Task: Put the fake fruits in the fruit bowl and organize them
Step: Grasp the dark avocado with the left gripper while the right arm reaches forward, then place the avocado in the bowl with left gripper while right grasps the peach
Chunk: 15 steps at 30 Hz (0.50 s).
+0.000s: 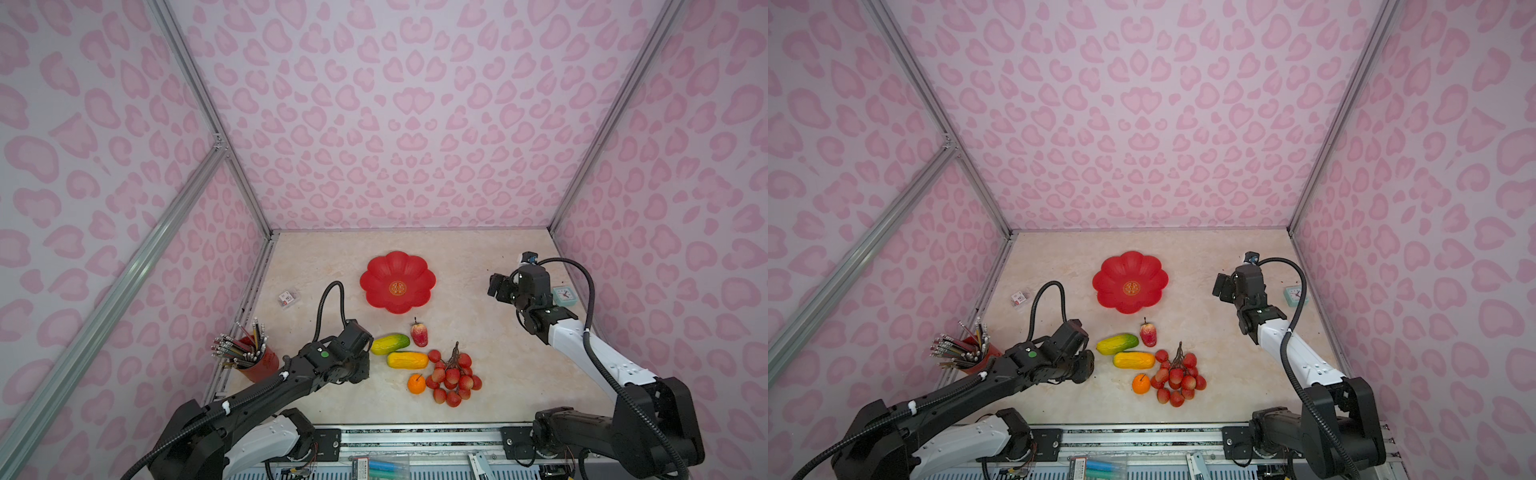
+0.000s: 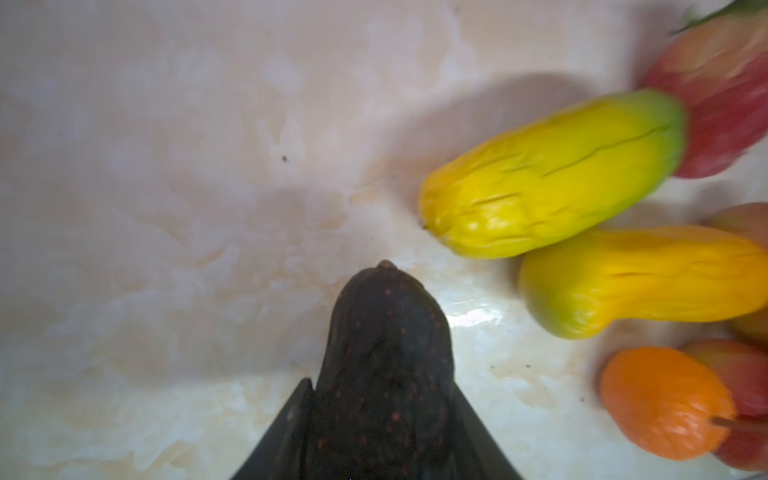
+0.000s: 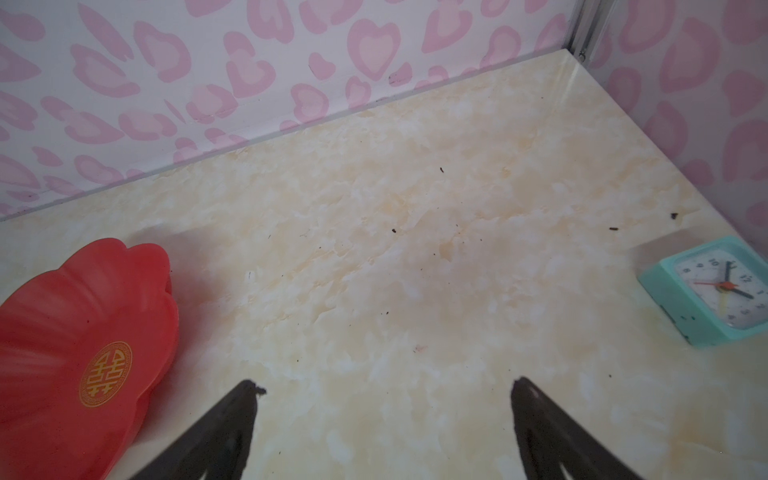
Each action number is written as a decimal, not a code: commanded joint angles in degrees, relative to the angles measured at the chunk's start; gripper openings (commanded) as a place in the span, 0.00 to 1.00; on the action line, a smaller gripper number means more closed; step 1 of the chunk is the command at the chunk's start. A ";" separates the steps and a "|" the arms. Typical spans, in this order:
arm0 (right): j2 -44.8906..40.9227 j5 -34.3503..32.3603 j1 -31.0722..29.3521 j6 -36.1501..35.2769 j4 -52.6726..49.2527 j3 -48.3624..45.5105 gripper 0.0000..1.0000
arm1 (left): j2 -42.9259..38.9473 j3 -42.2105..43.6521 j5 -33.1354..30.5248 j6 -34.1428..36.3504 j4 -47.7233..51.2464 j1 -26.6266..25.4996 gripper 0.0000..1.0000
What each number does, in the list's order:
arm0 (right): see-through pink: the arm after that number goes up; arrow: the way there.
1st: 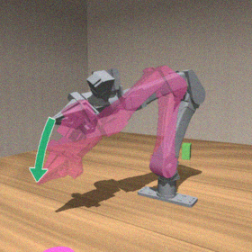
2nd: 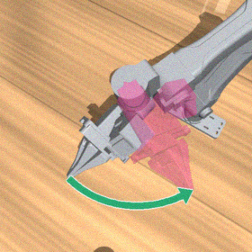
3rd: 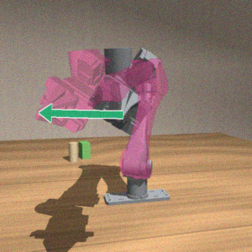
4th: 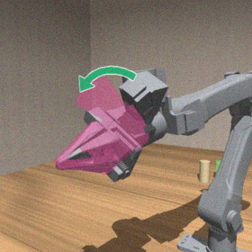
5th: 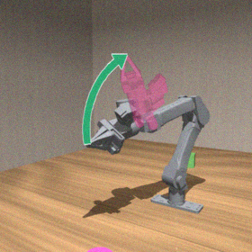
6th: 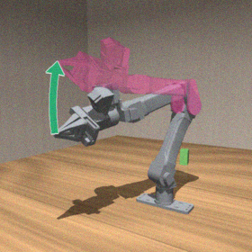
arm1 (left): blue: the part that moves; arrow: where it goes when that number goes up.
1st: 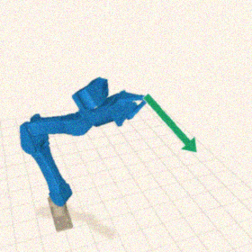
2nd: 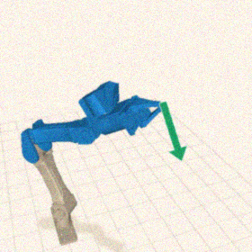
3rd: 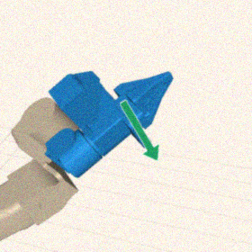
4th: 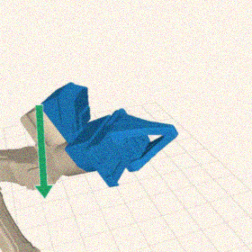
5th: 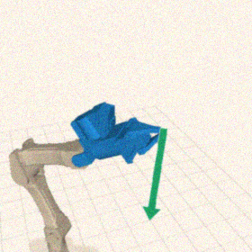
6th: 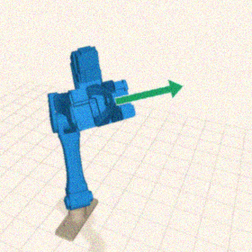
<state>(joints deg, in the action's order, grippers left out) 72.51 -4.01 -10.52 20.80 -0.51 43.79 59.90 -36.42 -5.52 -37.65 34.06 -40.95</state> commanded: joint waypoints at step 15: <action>7.35 3.23 -22.60 2.59 -8.52 7.61 0.86 | 36.60 -40.23 3.43 21.48 -10.02 13.41 0.44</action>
<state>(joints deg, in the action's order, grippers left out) 79.07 -1.04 -30.55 21.10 -7.18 51.55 92.31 -73.58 -3.27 -19.27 25.89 -28.21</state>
